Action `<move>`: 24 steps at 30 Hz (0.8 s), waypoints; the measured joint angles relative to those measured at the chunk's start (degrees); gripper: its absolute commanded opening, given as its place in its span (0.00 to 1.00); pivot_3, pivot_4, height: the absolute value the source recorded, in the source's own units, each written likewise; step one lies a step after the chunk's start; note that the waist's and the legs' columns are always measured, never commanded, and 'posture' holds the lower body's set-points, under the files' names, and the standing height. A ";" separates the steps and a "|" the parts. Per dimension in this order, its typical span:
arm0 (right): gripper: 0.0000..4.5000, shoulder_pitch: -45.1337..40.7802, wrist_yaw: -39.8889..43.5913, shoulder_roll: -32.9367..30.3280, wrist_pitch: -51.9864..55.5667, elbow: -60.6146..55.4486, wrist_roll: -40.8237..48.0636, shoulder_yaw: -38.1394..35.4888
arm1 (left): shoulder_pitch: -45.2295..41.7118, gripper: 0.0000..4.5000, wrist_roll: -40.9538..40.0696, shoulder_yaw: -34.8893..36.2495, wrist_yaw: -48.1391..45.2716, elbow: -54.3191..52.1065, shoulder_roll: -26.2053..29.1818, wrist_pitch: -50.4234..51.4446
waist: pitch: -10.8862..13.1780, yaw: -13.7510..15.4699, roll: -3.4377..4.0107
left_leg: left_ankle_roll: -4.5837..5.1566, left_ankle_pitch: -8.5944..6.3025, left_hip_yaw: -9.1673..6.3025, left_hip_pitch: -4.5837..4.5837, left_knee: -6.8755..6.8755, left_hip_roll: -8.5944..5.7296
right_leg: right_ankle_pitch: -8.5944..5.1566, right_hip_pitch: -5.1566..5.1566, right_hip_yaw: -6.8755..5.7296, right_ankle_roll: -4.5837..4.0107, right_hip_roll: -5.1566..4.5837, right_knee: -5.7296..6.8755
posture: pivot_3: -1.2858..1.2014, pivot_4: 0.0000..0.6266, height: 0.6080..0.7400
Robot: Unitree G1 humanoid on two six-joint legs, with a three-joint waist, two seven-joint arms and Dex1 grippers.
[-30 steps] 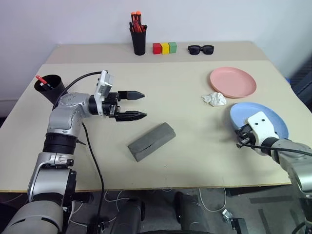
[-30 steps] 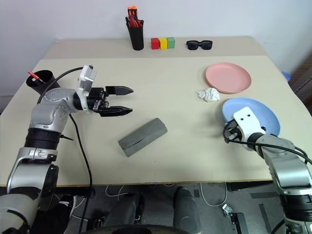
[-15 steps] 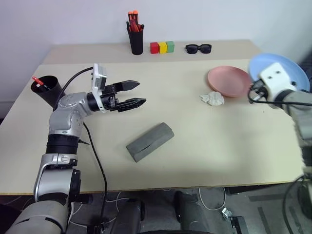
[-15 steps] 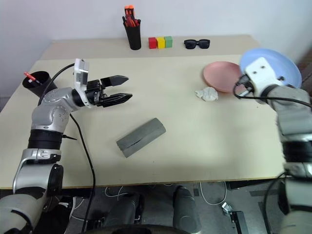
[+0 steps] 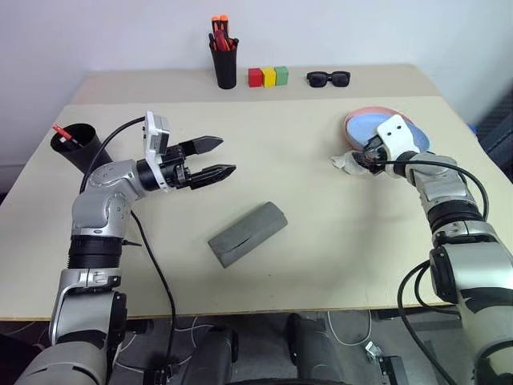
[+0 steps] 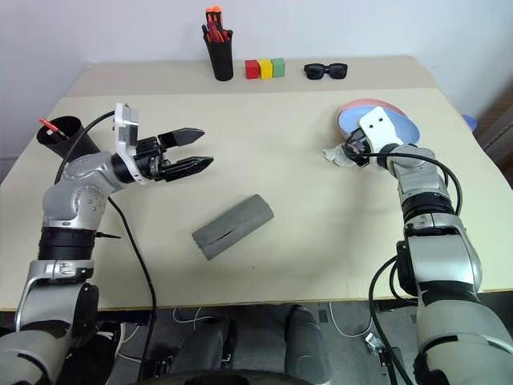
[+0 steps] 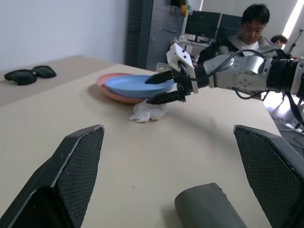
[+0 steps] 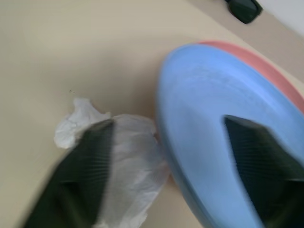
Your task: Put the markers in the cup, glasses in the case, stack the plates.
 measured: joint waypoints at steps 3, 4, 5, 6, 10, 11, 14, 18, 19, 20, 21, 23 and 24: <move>0.99 0.14 1.02 0.09 3.81 -3.38 4.30 -4.50 | 0.21 1.00 -0.11 0.02 0.64 -0.20 0.03 0.17 | 0.01 -0.55 0.01 | -0.01 0.01 -0.02 -0.01 0.00 0.00 | 0.00 0.00 0.00 0.00 0.00 0.03 | 0.52 0.24 1.00; 0.99 0.85 1.11 0.19 6.88 -7.25 7.15 -7.21 | 0.19 1.00 -0.39 0.03 0.72 -0.19 0.00 0.18 | 0.01 -0.71 0.01 | -0.01 0.00 -0.04 0.00 0.00 0.00 | 0.00 0.00 0.00 0.00 0.00 0.04 | 0.52 0.24 1.00; 0.99 1.43 1.11 0.19 8.79 -10.08 8.70 -8.68 | 0.18 1.00 -0.56 0.03 0.77 -0.18 -0.03 0.19 | 0.01 -0.83 0.01 | 0.00 0.00 -0.05 0.00 -0.01 0.00 | 0.00 0.00 0.00 0.00 0.00 0.04 | 0.52 0.24 1.00; 0.99 2.83 1.06 0.21 11.52 -14.40 10.59 -10.17 | 0.13 1.00 -0.79 0.03 0.84 -0.14 -0.14 0.26 | 0.00 -0.89 0.01 | 0.00 0.00 -0.06 0.00 -0.03 0.01 | 0.00 0.00 -0.01 0.00 0.01 0.04 | 0.52 0.24 1.00; 0.99 12.85 0.30 2.75 23.21 -31.98 15.53 -12.16 | -0.40 1.00 -1.29 0.00 0.72 0.44 -0.47 0.76 | -0.01 -0.90 0.00 | 0.01 -0.01 -0.07 0.00 0.00 0.01 | 0.00 0.01 -0.01 0.00 0.01 0.12 | 0.52 0.24 1.00; 0.99 15.02 -0.28 3.90 24.93 -34.02 15.68 -11.76 | -0.74 1.00 -1.28 -0.06 0.55 0.87 -0.54 0.66 | -0.01 -0.90 0.00 | 0.01 -0.01 -0.06 0.01 0.02 0.00 | 0.00 0.01 0.00 0.00 0.01 0.11 | 0.52 0.24 1.00; 0.99 17.25 -2.13 6.01 27.19 -34.65 14.86 -9.76 | -1.58 1.00 -1.25 -0.10 0.49 2.41 -0.99 0.21 | 0.01 -1.02 0.07 | 0.01 0.00 0.00 0.04 0.04 0.00 | 0.00 -0.02 0.05 0.00 0.01 0.14 | 0.52 0.24 1.00; 0.99 15.66 -4.13 6.51 25.61 -32.51 12.78 -8.49 | -2.21 1.00 -1.28 -0.15 0.58 2.93 -1.66 -0.36 | 0.01 -1.00 0.07 | 0.01 0.00 0.00 0.04 0.04 0.00 | 0.00 -0.01 0.05 0.00 0.01 0.12 | 0.52 0.24 1.00; 0.99 15.09 -4.54 6.73 24.95 -31.12 12.20 -8.21 | -2.21 1.00 -1.28 -0.15 0.58 2.92 -1.75 -0.36 | 0.01 -1.02 0.07 | 0.01 0.00 0.00 0.04 0.04 0.00 | 0.00 -0.02 0.05 0.00 0.01 0.12 | 0.52 0.24 1.00; 0.87 14.23 -5.17 7.03 23.82 -28.83 11.21 -7.73 | -2.10 1.00 -1.27 -0.17 0.58 2.80 -1.71 -0.36 | 0.01 -1.03 0.07 | 0.01 0.00 0.00 0.03 0.04 0.00 | 0.00 -0.02 0.05 0.00 0.01 0.12 | 0.52 0.24 1.00; 0.81 13.28 -5.84 7.27 22.82 -26.19 10.11 -7.06 | -1.83 1.00 -1.22 -0.26 0.57 2.38 -1.61 -0.36 | 0.01 -1.06 0.07 | 0.01 0.00 0.00 0.04 0.04 0.00 | 0.00 -0.02 0.05 0.00 0.01 0.13 | 0.52 0.24 1.00; 0.58 11.35 -7.00 7.68 21.38 -20.71 8.24 -5.93 | -0.77 1.00 -1.21 -0.34 0.61 1.35 -1.03 -0.30 | 0.01 -1.13 0.07 | 0.01 0.00 0.01 0.04 0.01 0.00 | 0.00 -0.03 0.06 0.00 0.01 0.12 | 0.52 0.24 1.00; 0.47 10.72 -7.18 7.68 20.93 -18.54 7.57 -5.37 | -0.24 1.00 -1.21 -0.33 0.65 1.12 -0.68 -0.19 | 0.01 -1.11 0.07 | 0.01 0.00 0.01 0.04 0.01 0.00 | 0.00 -0.04 0.06 0.00 0.01 0.13 | 0.52 0.24 1.00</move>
